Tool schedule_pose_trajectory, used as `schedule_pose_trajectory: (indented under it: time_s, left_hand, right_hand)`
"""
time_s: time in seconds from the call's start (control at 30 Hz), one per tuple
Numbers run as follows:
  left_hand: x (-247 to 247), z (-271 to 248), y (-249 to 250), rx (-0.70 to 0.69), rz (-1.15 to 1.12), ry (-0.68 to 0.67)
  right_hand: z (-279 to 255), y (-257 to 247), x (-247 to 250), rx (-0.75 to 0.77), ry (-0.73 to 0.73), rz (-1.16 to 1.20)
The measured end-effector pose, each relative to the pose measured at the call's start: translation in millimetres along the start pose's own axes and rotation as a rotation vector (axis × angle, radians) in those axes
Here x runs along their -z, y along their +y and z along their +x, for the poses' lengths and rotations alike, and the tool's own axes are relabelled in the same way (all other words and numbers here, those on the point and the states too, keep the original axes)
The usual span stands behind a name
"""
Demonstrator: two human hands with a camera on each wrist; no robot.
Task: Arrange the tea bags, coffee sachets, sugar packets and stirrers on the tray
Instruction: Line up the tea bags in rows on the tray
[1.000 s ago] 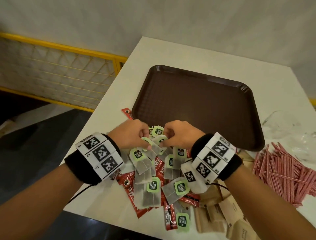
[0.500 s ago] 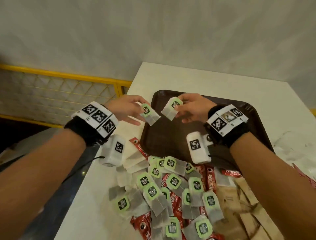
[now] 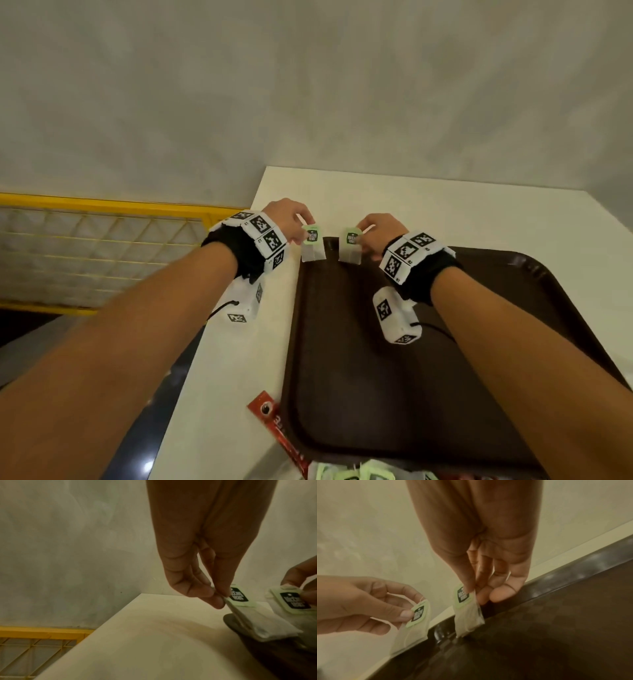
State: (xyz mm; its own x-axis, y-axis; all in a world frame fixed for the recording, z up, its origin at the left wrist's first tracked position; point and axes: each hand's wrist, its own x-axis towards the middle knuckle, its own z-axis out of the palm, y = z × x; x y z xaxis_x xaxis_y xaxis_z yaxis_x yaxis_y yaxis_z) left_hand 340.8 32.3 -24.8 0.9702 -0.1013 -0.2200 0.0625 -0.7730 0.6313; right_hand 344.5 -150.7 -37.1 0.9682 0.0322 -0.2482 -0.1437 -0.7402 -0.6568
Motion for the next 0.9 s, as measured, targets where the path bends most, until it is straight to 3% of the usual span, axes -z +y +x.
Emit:
schedule_pose_trajectory:
  time_s: [0.4,0.8,0.9]
  left_hand:
    - [-13.0,32.5,3.1,-0.043,-0.001,0.005]
    - [-17.6,30.3,1.3,-0.019,-0.046,0.027]
    - [-16.6,25.1,0.3,-0.034,0.035,0.053]
  right_hand:
    - [26.3,-10.3,-9.1,0.023,-0.002,-0.177]
    - [25.6,-5.8,-9.4,0.011,0.007,-0.206]
    - [23.4,-1.8,-12.1,0.032,-0.004,-0.188]
